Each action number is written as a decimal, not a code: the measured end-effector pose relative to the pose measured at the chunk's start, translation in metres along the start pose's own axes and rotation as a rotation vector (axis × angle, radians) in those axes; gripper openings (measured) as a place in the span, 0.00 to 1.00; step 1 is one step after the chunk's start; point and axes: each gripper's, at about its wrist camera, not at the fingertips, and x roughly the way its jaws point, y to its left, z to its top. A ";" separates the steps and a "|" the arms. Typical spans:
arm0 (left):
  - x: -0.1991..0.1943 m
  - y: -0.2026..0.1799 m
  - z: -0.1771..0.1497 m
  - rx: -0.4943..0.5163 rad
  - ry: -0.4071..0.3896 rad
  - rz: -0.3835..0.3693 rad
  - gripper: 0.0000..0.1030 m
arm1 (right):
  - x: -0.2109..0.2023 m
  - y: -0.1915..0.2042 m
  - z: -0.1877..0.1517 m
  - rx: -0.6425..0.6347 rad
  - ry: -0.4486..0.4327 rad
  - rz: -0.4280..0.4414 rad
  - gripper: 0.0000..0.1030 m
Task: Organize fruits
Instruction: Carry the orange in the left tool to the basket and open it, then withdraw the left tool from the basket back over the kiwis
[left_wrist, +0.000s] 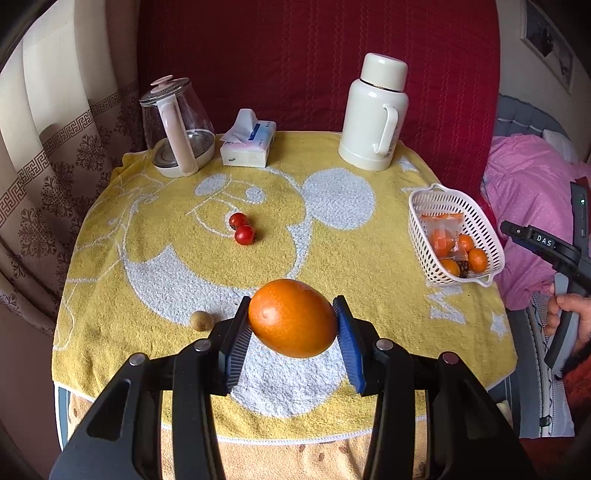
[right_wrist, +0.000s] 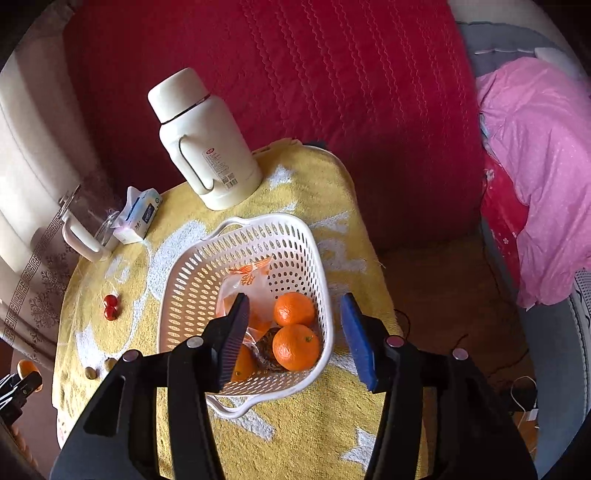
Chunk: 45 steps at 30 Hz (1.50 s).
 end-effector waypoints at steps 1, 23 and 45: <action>0.002 -0.003 0.002 0.007 0.001 -0.008 0.43 | -0.003 -0.002 -0.001 0.002 -0.002 -0.003 0.51; 0.074 -0.145 0.053 0.230 0.034 -0.282 0.43 | -0.062 -0.026 -0.040 0.064 -0.018 -0.022 0.61; 0.071 -0.104 0.055 0.166 0.015 -0.190 0.61 | -0.050 0.008 -0.042 0.037 -0.003 0.055 0.73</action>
